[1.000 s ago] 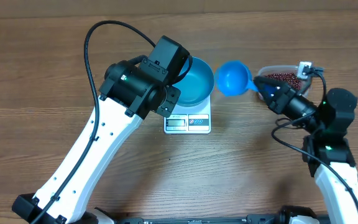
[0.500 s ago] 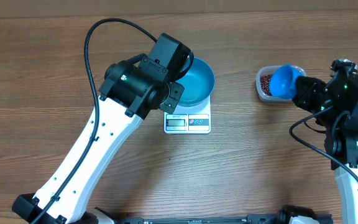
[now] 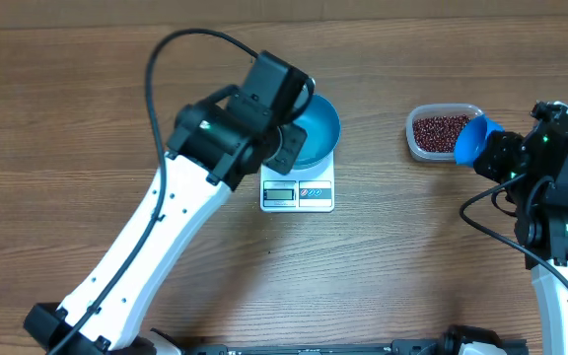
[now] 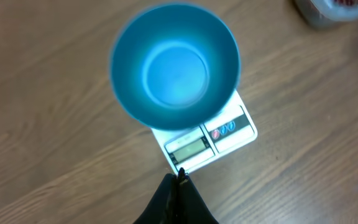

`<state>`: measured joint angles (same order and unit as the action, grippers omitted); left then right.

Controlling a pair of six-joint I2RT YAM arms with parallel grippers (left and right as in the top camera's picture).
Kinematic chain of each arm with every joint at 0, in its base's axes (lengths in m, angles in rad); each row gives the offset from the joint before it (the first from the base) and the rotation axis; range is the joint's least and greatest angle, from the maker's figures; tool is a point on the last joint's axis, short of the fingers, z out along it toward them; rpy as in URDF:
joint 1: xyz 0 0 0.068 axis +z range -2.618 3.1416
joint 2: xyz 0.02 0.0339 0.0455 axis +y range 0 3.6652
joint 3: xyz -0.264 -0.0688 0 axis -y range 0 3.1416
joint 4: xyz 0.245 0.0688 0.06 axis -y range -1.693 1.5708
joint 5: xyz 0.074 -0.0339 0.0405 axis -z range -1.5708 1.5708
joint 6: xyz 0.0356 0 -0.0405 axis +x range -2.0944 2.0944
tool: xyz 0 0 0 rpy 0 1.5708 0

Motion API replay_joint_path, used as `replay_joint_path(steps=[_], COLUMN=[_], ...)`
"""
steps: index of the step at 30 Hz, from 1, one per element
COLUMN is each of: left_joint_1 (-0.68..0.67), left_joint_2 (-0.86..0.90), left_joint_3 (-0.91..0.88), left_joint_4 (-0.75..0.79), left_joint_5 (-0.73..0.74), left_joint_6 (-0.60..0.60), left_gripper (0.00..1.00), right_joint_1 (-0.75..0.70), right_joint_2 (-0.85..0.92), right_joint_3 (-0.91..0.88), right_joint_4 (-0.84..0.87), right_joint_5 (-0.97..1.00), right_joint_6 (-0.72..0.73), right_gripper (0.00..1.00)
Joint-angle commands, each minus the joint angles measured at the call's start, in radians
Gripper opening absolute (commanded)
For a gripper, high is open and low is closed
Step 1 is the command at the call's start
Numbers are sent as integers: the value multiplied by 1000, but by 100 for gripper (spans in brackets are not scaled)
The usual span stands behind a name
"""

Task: Scoop item into bowl and weigh 150g on scale
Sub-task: 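Carry the scoop with right gripper toward the bean container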

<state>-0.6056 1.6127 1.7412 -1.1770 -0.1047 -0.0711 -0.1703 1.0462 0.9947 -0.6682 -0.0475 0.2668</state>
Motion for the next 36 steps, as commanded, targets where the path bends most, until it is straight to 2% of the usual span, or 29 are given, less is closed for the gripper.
replay_joint_path(steps=[1, 6, 21, 36], left_joint_1=[-29, -77, -105, -104], left_joint_2=[-10, -10, -10, 11], left_joint_3=[-94, -203, -529, -675], left_joint_4=[37, 156, 478, 661], left_joint_5=[42, 129, 89, 46], left_joint_6=[34, 101, 72, 80], left_gripper=[4, 4, 4, 4], right_joint_1=[-2, -2, -2, -2], right_joint_2=[-10, -10, -10, -10], right_joint_3=[25, 25, 25, 24], right_joint_4=[-1, -4, -22, -37], right_joint_5=[17, 17, 17, -19], right_joint_6=[-10, -10, -10, -6], right_gripper=[4, 4, 4, 4])
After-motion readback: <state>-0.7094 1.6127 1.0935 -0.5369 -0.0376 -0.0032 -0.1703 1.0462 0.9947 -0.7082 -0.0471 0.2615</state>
